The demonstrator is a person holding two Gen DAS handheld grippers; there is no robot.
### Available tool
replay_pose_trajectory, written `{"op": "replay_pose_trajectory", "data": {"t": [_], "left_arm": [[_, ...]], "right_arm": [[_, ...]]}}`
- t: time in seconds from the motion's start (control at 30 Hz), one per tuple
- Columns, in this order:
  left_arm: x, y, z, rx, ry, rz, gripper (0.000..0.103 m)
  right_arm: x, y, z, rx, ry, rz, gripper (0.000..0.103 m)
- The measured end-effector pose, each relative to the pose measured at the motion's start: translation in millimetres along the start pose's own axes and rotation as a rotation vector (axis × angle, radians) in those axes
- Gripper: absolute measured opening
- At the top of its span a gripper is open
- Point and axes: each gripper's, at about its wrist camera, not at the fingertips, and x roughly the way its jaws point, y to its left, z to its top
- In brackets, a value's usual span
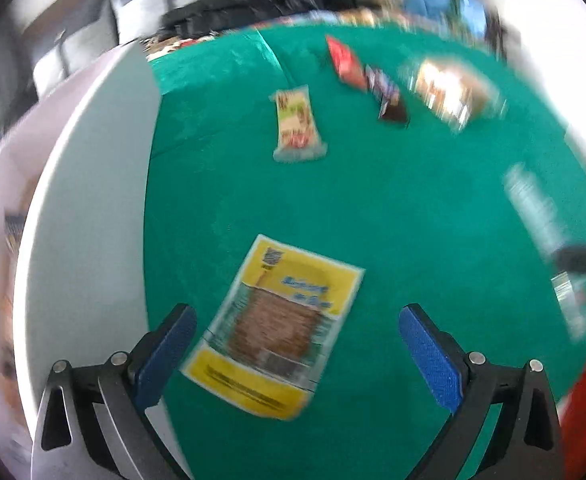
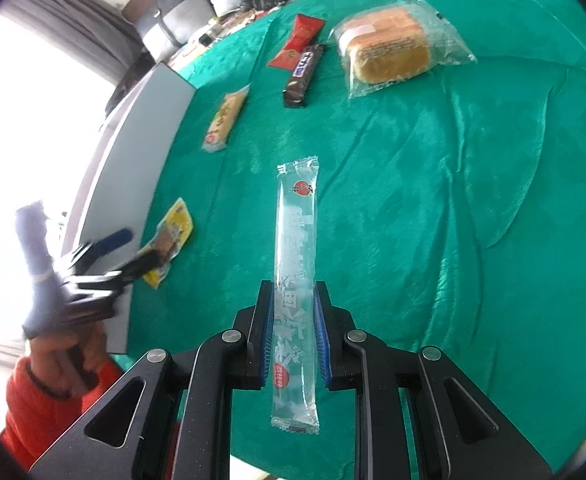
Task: Organize snacks
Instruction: 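Carry both snacks over the white box and open both grippers to drop them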
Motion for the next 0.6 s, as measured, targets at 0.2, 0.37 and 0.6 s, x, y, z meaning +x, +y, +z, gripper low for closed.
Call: {"op": "replay_pose_trajectory", "data": {"t": [0.2, 0.37, 0.6], "left_arm": [[14.0, 20.0, -9.0, -0.101, 0.05, -0.08, 0.068], [0.7, 19.1, -22.8, -0.147, 0.023, -0.119, 0.039], [-32.2, 26.2, -36.2, -0.328, -0.086, -0.28, 0.018]], "right_arm": [[-10.5, 5.2, -2.2, 0.005, -0.031, 0.048, 0.019], [-25.6, 6.4, 0.9, 0.001, -0.068, 0.069, 0.019], [-38.4, 16.6, 5.2, -0.005, -0.099, 0.102, 0.019]]}}
